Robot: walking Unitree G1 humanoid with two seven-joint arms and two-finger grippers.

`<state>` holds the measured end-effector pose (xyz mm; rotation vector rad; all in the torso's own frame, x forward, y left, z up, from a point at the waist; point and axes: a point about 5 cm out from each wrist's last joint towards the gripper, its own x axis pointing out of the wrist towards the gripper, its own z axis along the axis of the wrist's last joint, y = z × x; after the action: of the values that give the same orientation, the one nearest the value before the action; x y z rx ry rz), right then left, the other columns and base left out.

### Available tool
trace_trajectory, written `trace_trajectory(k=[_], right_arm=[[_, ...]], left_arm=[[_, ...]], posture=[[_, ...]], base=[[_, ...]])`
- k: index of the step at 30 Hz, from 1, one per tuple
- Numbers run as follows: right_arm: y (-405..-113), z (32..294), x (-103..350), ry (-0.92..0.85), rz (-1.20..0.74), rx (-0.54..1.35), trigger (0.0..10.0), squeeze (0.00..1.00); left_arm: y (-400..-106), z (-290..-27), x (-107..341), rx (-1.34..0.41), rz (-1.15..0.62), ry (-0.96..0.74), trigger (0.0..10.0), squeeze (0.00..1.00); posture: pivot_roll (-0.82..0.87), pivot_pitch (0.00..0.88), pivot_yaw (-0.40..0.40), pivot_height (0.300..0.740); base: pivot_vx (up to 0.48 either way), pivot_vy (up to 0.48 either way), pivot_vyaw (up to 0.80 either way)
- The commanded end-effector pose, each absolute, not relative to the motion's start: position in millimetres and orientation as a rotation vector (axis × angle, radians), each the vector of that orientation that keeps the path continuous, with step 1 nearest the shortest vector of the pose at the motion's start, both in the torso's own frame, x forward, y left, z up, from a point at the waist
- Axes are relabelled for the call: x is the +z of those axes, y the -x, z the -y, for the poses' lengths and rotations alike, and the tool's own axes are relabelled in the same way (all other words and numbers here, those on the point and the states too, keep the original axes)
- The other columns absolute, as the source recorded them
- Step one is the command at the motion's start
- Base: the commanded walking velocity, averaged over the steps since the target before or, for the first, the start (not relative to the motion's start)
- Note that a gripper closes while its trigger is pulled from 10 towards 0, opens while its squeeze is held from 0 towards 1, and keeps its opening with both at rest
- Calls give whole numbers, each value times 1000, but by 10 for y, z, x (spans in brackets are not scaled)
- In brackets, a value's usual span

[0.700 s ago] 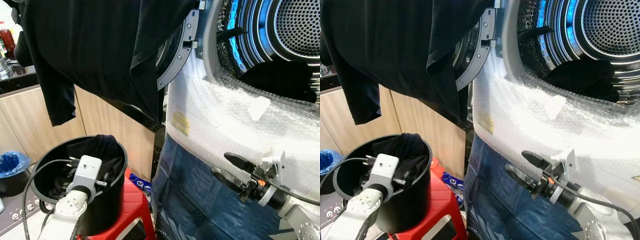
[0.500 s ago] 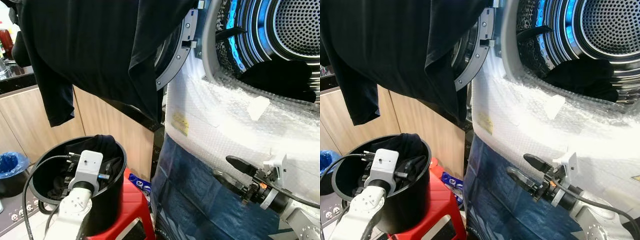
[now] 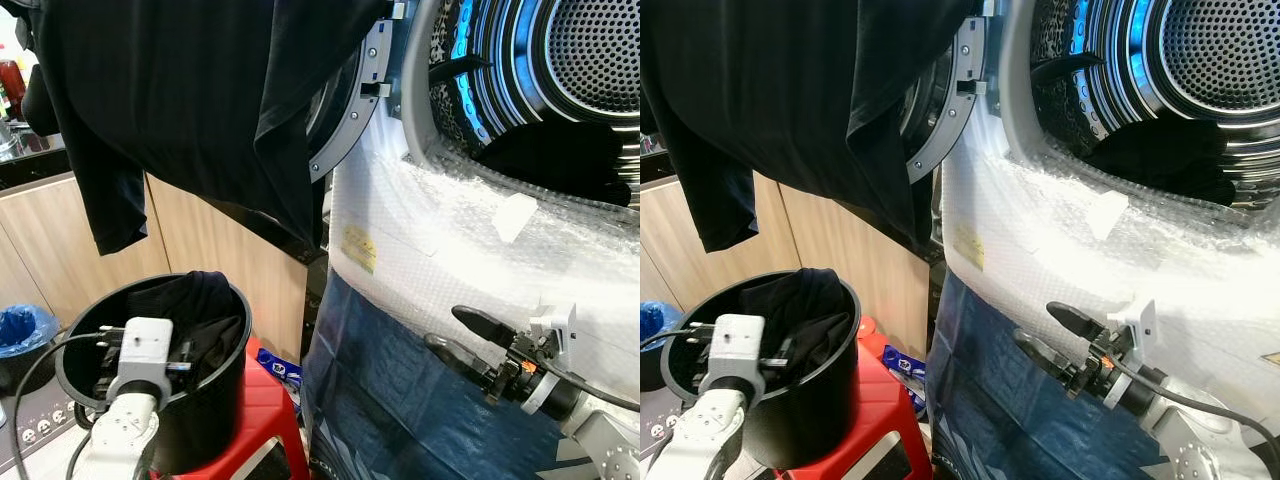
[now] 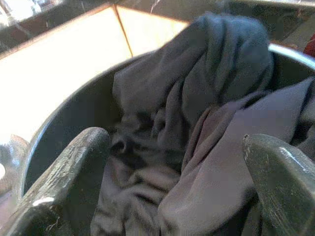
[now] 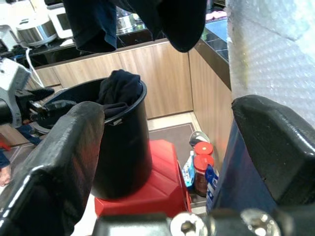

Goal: Clothes washing

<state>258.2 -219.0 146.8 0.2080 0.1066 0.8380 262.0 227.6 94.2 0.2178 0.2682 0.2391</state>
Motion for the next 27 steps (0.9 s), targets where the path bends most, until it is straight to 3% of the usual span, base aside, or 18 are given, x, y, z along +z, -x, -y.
trace_trajectory(k=[1, 14, 27], right_arm=[[-2565, 2209, 1575, -187, -77, 856, 10000, 0], [-2376, 2227, 1570, -201, -85, 842, 10000, 0], [-2185, 2307, 1614, -209, -116, 811, 10000, 0]], left_arm=[[-2651, -2294, 920, 227, -282, -202, 10000, 0], [-2826, -2261, 931, 30, -310, -260, 10000, 0], [-2663, -2482, 840, 66, -380, -209, 10000, 0]], posture=[[29, 0, -54, 740], [-18, 44, -20, 740], [-48, 118, -20, 740]], base=[[0, 0, 0], [0, 0, 0], [0, 0, 0]])
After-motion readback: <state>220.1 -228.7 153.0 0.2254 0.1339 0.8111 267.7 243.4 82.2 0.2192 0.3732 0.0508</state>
